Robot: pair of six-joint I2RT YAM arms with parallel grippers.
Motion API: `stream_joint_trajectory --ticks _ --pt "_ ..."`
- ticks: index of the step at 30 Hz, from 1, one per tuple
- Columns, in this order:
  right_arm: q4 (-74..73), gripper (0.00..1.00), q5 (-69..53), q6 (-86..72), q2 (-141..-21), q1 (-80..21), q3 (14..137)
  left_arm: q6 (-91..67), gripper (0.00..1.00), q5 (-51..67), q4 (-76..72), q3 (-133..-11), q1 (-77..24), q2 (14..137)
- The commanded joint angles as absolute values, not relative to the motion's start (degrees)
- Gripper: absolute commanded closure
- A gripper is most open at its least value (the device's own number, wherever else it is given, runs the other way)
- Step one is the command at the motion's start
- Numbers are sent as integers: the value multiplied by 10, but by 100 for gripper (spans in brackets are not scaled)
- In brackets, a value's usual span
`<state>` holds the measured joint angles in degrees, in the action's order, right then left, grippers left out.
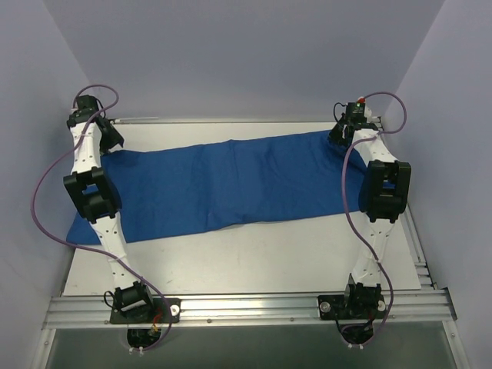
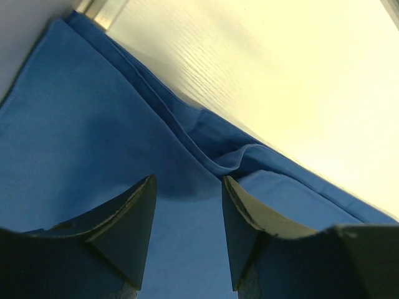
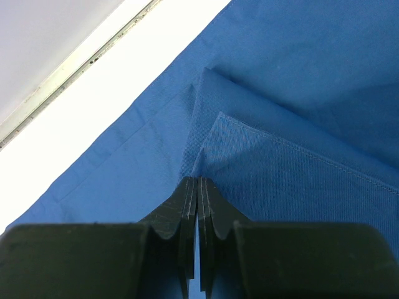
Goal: Open and lay out the surgical kit
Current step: Open the surgical kit at the center of the board.
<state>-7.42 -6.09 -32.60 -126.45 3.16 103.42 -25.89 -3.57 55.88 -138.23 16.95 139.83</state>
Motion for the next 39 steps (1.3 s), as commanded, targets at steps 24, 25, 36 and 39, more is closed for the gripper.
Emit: stream_joint_trajectory --ticks 24,25,36,39 --pt "-63 100 -68 -325 -1253 25 1040 -271 61 -26 571 -1421 149 1434" --pt "-64 100 -68 -326 -1254 25 1040 -271 63 -28 572 -1423 149 1433" --pt "-65 100 -68 -326 -1253 25 1041 -271 91 -42 578 -1417 150 1414" --pt "-66 100 -67 -326 -1252 25 1040 -268 98 -47 582 -1400 150 1398"
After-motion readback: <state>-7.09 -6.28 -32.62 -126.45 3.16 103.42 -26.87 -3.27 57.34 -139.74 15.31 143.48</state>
